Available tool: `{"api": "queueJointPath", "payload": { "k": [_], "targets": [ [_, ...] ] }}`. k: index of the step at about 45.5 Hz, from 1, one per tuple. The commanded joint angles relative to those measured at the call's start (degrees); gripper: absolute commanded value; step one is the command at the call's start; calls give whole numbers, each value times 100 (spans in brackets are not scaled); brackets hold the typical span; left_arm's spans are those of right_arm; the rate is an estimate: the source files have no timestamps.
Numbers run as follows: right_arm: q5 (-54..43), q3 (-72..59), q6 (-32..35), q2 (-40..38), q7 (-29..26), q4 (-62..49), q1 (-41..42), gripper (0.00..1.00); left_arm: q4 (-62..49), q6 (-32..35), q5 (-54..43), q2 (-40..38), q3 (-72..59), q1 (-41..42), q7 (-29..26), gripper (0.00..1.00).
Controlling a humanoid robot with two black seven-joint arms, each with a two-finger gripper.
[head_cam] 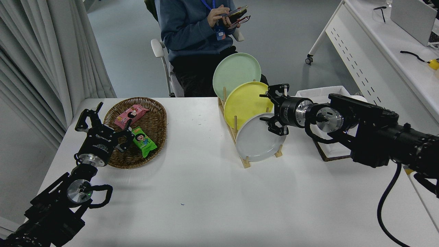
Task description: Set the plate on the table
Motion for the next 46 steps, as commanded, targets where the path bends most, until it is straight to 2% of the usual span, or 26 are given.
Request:
{"api": "queueJointPath", "payload": {
  "k": [1, 23, 27, 30, 46],
  "targets": [
    [212, 1, -75, -124, -62, 141, 7, 66, 7, 0, 0, 0, 2, 0, 0, 100],
    [441, 9, -268, -352, -343, 431, 86, 59, 7, 0, 0, 0, 2, 0, 0, 100],
    [450, 18, -268, -352, -396, 422, 95, 55, -2, 0, 0, 0, 2, 0, 0, 100],
    [441, 97, -277, -352, -405, 422, 86, 47, -2, 0, 0, 0, 2, -9, 0, 100],
    [424, 176, -286, -405, -396, 378, 77, 47, -2, 0, 0, 0, 2, 0, 0, 100]
  ]
}}
